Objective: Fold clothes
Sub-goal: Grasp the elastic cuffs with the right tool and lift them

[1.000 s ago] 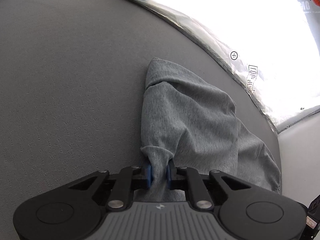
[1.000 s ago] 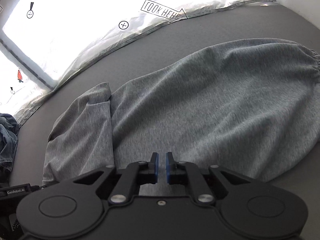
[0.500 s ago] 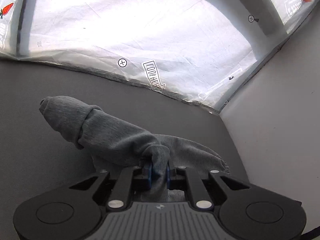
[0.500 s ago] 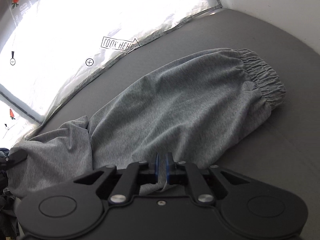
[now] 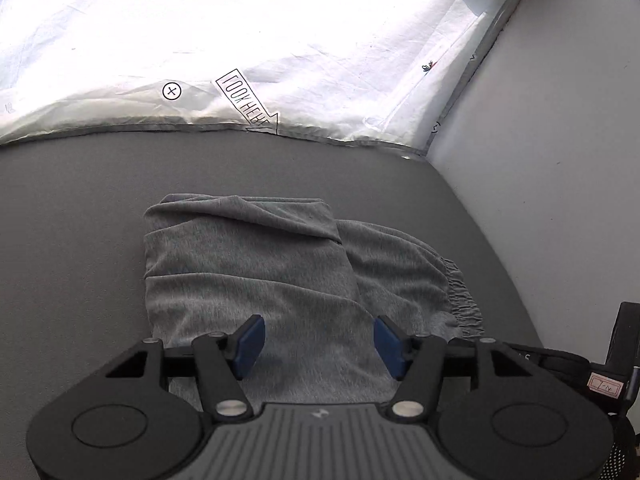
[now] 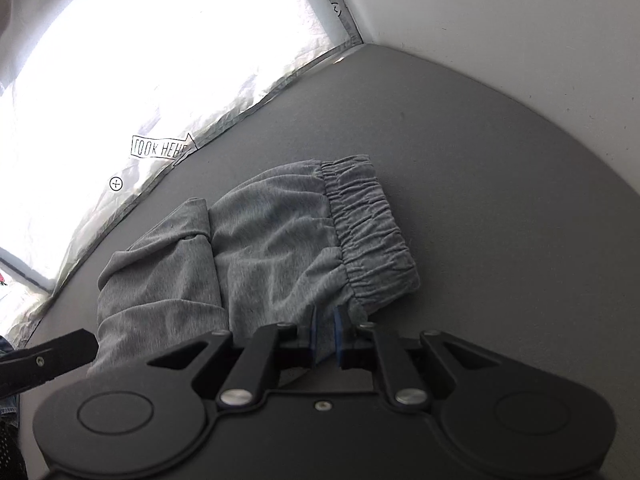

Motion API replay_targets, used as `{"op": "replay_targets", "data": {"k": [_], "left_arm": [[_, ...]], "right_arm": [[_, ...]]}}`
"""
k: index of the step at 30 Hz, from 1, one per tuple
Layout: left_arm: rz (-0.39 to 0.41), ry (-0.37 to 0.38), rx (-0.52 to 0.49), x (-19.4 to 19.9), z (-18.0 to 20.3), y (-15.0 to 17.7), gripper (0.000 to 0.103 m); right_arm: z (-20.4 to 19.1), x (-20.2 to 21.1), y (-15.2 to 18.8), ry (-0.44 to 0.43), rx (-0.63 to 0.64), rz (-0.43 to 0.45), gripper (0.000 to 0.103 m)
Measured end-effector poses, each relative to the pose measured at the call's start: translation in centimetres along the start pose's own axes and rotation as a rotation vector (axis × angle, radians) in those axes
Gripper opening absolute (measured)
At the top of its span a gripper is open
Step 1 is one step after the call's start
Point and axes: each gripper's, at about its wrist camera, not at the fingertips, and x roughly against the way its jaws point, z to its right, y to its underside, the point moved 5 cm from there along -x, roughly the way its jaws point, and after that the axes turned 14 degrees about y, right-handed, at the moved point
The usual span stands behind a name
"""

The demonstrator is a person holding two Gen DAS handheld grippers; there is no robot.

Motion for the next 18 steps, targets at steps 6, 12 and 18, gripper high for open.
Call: {"op": "replay_targets", "data": {"k": [6, 12, 18], "left_arm": [[-0.070, -0.164, 0.153, -0.1, -6.6, 1.7, 0.061], [-0.136, -0.162, 0.199, -0.4, -7.8, 5.1, 0.062], [-0.144, -0.150, 0.208, -0.5, -8.4, 4.9, 0.066]], "right_arm": [[-3.5, -1.7, 0.8, -0.069, 0.019, -0.020, 0.017], [-4.3, -1.1, 2.3, -0.063, 0.045, -0.038, 0.024], [-0.1, -0.7, 2.4, 0.044, -0.131, -0.012, 0.044]]}}
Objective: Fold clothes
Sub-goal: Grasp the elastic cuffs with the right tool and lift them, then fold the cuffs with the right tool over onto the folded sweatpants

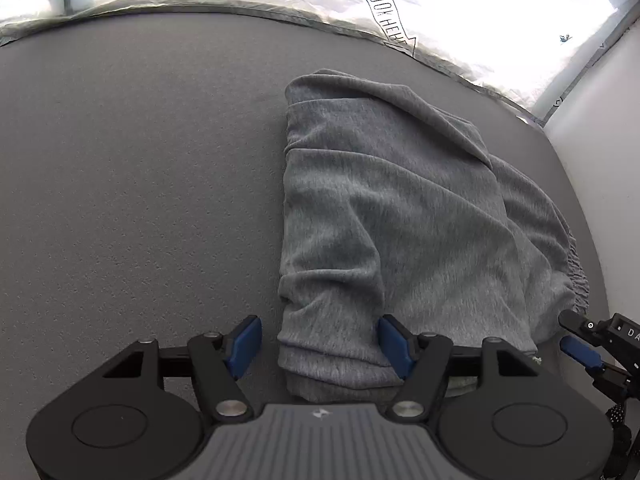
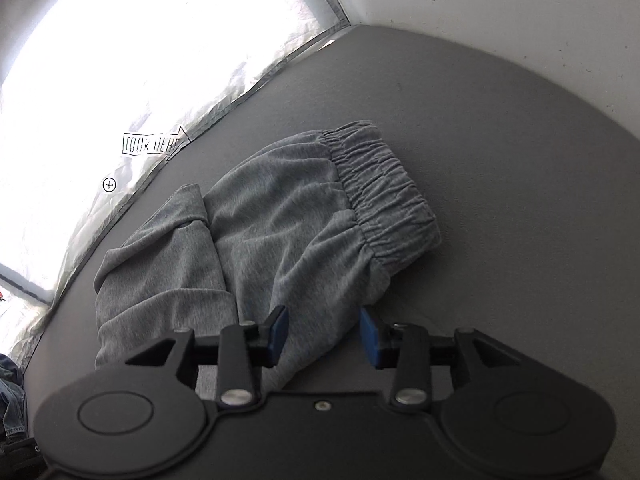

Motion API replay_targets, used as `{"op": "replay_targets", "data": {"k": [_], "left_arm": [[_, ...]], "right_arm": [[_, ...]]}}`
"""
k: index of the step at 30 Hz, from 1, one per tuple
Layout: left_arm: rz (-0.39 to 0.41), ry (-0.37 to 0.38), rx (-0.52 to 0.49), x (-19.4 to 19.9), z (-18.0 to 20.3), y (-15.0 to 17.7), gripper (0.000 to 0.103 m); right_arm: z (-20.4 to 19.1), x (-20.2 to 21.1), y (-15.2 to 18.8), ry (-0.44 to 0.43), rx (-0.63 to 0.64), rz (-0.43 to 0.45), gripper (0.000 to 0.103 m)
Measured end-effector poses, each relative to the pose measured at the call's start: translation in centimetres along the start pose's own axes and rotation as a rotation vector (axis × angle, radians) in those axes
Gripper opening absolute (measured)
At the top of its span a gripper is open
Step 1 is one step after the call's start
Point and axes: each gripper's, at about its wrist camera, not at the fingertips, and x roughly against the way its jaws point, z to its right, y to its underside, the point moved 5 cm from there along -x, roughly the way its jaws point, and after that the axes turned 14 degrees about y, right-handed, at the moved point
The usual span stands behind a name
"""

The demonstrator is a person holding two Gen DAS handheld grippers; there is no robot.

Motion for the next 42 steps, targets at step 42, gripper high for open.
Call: {"op": "replay_targets", "data": {"k": [42], "left_arm": [[-0.039, -0.064, -0.035, -1.9, 0.4, -1.6, 0.091]], "right_arm": [[-4.2, -4.2, -3.3, 0.132, 0.147, 0.237, 0.065]]}}
